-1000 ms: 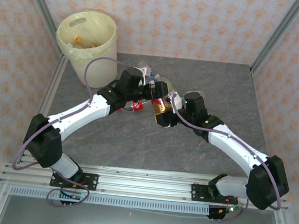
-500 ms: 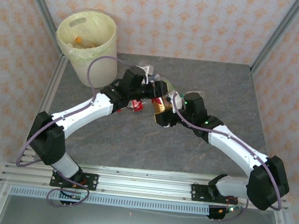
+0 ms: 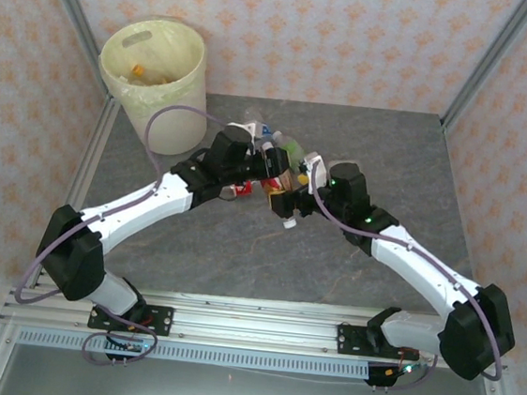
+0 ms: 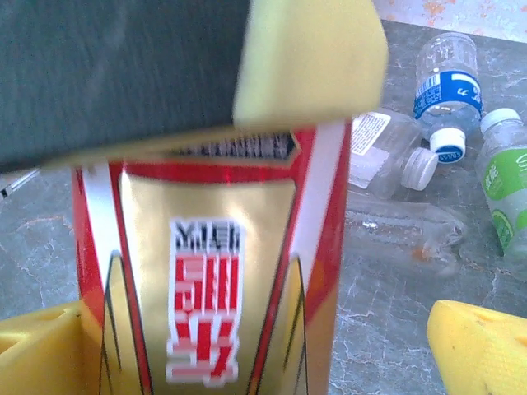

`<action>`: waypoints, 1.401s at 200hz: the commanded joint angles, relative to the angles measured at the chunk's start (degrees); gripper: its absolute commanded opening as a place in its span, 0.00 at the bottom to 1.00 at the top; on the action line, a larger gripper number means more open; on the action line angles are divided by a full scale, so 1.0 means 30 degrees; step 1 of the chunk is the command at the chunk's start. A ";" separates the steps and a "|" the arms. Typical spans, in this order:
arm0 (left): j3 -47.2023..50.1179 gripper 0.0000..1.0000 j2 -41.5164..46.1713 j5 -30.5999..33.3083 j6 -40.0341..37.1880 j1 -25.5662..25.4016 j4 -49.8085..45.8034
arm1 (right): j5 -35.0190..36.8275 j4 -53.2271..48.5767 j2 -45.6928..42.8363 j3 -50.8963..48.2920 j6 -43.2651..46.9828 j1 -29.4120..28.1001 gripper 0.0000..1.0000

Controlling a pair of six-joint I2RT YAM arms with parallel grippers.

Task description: Put the plastic bottles in the bin

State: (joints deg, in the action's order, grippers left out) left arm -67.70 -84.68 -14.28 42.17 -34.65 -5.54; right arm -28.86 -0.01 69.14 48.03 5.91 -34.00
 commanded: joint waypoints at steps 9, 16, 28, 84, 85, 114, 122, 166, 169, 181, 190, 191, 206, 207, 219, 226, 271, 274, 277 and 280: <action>0.0063 0.58 0.1180 0.1335 -0.0108 0.0807 -0.0246 | 0.1133 0.1138 -0.1324 -0.0416 -0.0451 -0.0124 0.99; -0.0011 0.56 0.1421 0.1759 -0.0206 0.1068 -0.0620 | 0.1629 0.1350 -0.1595 -0.0510 -0.0660 -0.0122 0.99; -0.0166 0.55 0.1962 0.2805 -0.0393 0.1568 -0.1360 | 0.3095 0.1607 -0.2012 -0.0657 -0.1046 -0.0122 0.99; -0.1660 0.55 0.4206 0.8333 -0.1468 0.3525 -0.4588 | 0.7066 0.1824 -0.3803 -0.1720 -0.2063 -0.0122 0.99; -0.1719 0.55 0.4235 0.8393 -0.1478 0.3554 -0.4593 | 0.7098 0.1822 -0.3831 -0.1746 -0.2075 -0.0122 0.99; -0.3403 0.56 0.4340 0.9558 -0.2495 0.4420 -0.4988 | 0.7714 0.1121 -0.4308 -0.2065 -0.2234 -0.0137 0.99; -0.4033 0.56 0.4262 1.0024 -0.2832 0.4519 -0.5145 | 0.7837 0.0843 -0.4406 -0.2037 -0.2259 -0.0123 0.99; -0.5590 0.55 0.3758 1.3203 -0.3745 0.5076 -0.3286 | 0.8773 -0.0003 -0.5325 -0.2039 -0.2151 -0.0122 0.99; -0.5639 0.55 0.3702 1.3415 -0.3745 0.5154 -0.3079 | 0.8867 -0.0045 -0.5412 -0.2010 -0.2099 -0.0137 0.99; -0.6038 0.55 0.3454 1.3995 -0.3745 0.5589 -0.2174 | 0.9096 -0.0398 -0.5730 -0.1925 -0.1979 -0.0122 0.99; -0.6378 0.55 0.3164 1.4301 -0.4135 0.5933 -0.1528 | 0.9306 -0.0699 -0.5997 -0.1940 -0.1911 -0.0130 0.99; -0.6422 0.55 0.3142 1.4336 -0.4204 0.5959 -0.1452 | 0.9332 -0.0729 -0.6027 -0.1944 -0.1882 -0.0126 0.99; -0.7115 0.55 0.2513 1.4354 -0.4173 0.6548 -0.0665 | 0.9658 -0.0953 -0.6437 -0.2216 -0.1823 -0.0122 0.99; -0.7157 0.56 0.2465 1.4319 -0.4149 0.6574 -0.0640 | 0.9668 -0.0973 -0.6466 -0.2243 -0.1809 -0.0122 0.99; -0.7761 0.56 0.1910 1.3813 -0.3959 0.7118 -0.0046 | 0.9795 -0.1120 -0.6770 -0.2554 -0.1894 -0.0122 0.99; -0.8167 0.56 0.1572 1.3605 -0.3964 0.7386 0.0123 | 0.9876 -0.1260 -0.6949 -0.2738 -0.2017 -0.0122 0.99; -0.8830 0.55 -0.0271 1.5633 -0.3359 0.8732 0.3034 | 1.0336 -0.1936 -0.8136 -0.3695 -0.2728 -0.0137 0.99; -0.8724 0.55 -0.0365 1.5759 -0.3342 0.8877 0.3445 | 1.0351 -0.1986 -0.8209 -0.3730 -0.2732 -0.0124 0.99; -0.8653 0.55 -0.0479 1.5903 -0.3226 0.9053 0.3687 | 1.0415 -0.2032 -0.8284 -0.3749 -0.2710 -0.0122 0.99; -0.8647 0.55 -0.0618 1.6012 -0.2999 0.9262 0.3827 | 1.0434 -0.2093 -0.8363 -0.3777 -0.2697 -0.0122 0.99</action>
State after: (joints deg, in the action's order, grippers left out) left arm -94.04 -84.68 27.35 31.62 -9.56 -4.14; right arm 0.19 -4.29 46.44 37.58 -1.04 -34.35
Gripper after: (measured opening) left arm 0.669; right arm 0.992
